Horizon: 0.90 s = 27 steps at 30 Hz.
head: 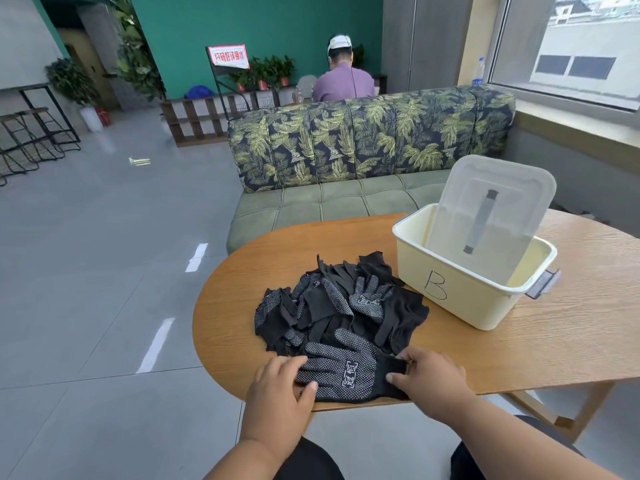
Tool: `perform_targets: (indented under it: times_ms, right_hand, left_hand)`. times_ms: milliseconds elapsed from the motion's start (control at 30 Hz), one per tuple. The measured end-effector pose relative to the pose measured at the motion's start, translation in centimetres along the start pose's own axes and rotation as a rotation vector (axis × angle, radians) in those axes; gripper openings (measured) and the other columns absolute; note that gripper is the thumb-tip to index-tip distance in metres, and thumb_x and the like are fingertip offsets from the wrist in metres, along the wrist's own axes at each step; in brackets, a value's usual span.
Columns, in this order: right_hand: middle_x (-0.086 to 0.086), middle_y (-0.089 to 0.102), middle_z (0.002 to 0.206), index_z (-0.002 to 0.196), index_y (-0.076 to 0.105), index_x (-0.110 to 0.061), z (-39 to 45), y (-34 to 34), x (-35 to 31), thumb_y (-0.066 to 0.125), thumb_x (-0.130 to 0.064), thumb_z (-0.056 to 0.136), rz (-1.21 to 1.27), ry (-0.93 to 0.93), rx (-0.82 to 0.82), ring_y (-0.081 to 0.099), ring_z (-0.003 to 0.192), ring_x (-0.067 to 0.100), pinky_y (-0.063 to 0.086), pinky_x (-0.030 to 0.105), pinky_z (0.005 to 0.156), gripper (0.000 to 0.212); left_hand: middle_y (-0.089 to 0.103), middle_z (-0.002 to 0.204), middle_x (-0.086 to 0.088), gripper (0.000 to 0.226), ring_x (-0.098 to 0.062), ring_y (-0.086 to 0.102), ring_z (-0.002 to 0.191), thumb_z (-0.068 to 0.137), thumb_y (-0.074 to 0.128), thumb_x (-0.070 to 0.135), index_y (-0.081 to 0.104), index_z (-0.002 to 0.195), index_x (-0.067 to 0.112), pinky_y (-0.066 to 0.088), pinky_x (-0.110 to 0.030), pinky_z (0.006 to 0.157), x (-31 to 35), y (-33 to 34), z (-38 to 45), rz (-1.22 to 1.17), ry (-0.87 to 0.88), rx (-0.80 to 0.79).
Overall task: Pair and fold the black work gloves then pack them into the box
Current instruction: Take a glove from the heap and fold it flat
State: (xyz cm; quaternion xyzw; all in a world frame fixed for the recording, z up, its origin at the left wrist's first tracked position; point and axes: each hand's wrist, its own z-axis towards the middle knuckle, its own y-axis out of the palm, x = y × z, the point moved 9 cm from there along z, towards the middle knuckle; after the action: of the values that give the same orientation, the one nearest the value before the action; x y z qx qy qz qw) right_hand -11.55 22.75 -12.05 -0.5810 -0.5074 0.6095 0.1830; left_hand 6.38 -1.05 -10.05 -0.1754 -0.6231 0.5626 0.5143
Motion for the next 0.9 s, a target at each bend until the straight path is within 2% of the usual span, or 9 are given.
perform_targets:
  times_ms: [100,200,300,367,433,500,600,767,900]
  right_hand:
    - [-0.023,0.065,0.093,0.1,0.055,-0.047,0.3,-0.4,0.4,0.07,-0.065,0.082,-0.012,-0.002,-0.02,0.056,0.109,0.013,0.037,0.04,0.097,0.03]
    - [-0.025,0.062,0.097,0.11,0.049,-0.054,0.7,-0.6,1.0,0.071,-0.066,0.081,-0.056,-0.015,-0.078,0.055,0.116,0.015,0.039,0.038,0.099,0.038]
    - [-0.021,0.067,0.092,0.109,0.051,-0.053,1.4,-0.9,1.9,0.073,-0.068,0.077,-0.1,-0.013,-0.122,0.057,0.111,0.016,0.044,0.033,0.092,0.042]
    - [-0.019,0.067,0.093,0.112,0.053,-0.051,1.5,-1.7,2.1,0.075,-0.067,0.074,-0.11,-0.02,-0.091,0.058,0.106,0.015,0.047,0.032,0.09,0.047]
    - [-0.021,0.057,0.101,0.121,0.057,-0.05,1.0,-2.6,1.2,0.077,-0.062,0.075,-0.156,-0.098,-0.022,0.056,0.107,0.015,0.046,0.033,0.091,0.051]
    - [-0.021,0.049,0.109,0.129,0.057,-0.051,0.0,-2.8,-0.8,0.071,-0.057,0.082,-0.233,-0.237,0.027,0.051,0.113,0.014,0.039,0.033,0.092,0.049]
    - [-0.02,0.048,0.122,0.139,0.054,-0.051,-1.3,-1.9,-3.3,0.054,-0.047,0.09,-0.281,-0.387,0.019,0.043,0.12,0.014,0.029,0.034,0.093,0.049]
    - [-0.013,0.048,0.13,0.148,0.048,-0.046,-1.2,0.3,-3.5,0.045,-0.042,0.093,-0.294,-0.362,-0.062,0.041,0.125,0.02,0.03,0.038,0.104,0.055]
    - [-0.012,0.045,0.13,0.147,0.046,-0.049,-0.6,0.7,-3.0,0.046,-0.049,0.089,-0.302,-0.33,-0.086,0.04,0.124,0.019,0.03,0.039,0.105,0.058]
  left_hand:
    - [0.05,0.133,0.021,0.048,-0.008,0.043,0.124,0.093,0.047,0.061,0.061,0.135,0.041,0.039,-0.026,0.108,0.8,1.1,-0.9,0.036,0.07,-0.085]
    - [0.046,0.123,0.025,0.041,-0.003,0.04,0.116,0.09,0.051,0.064,0.064,0.121,0.04,0.04,-0.024,0.105,1.1,0.7,-0.8,0.016,0.071,-0.089]
    - [0.043,0.115,0.026,0.034,-0.002,0.039,0.111,0.091,0.054,0.064,0.062,0.114,0.04,0.037,-0.02,0.1,2.3,-0.2,0.0,0.017,0.081,-0.086]
    - [0.046,0.116,0.025,0.03,-0.003,0.041,0.112,0.094,0.055,0.06,0.061,0.116,0.041,0.037,-0.02,0.101,3.4,-0.5,1.0,0.009,0.09,-0.108]
    - [0.051,0.115,0.025,0.027,-0.002,0.045,0.115,0.096,0.056,0.056,0.063,0.117,0.04,0.04,-0.022,0.103,4.5,-0.6,2.1,-0.016,0.097,-0.144]
    - [0.055,0.114,0.025,0.026,-0.002,0.048,0.116,0.096,0.058,0.053,0.066,0.117,0.039,0.044,-0.024,0.103,5.3,-0.2,3.4,-0.063,0.078,-0.203]
    - [0.059,0.111,0.02,0.028,-0.004,0.055,0.11,0.095,0.059,0.053,0.069,0.115,0.036,0.05,-0.03,0.1,6.7,0.7,5.4,-0.073,0.046,-0.282]
    - [0.07,0.086,0.011,0.033,-0.011,0.066,0.085,0.096,0.054,0.058,0.072,0.095,0.029,0.057,-0.033,0.081,7.7,1.7,7.6,-0.028,-0.089,-0.307]
    - [0.074,0.088,-0.001,0.043,-0.023,0.068,0.086,0.094,0.057,0.055,0.074,0.092,0.016,0.058,-0.038,0.081,8.5,2.9,7.8,0.095,-0.09,-0.321]
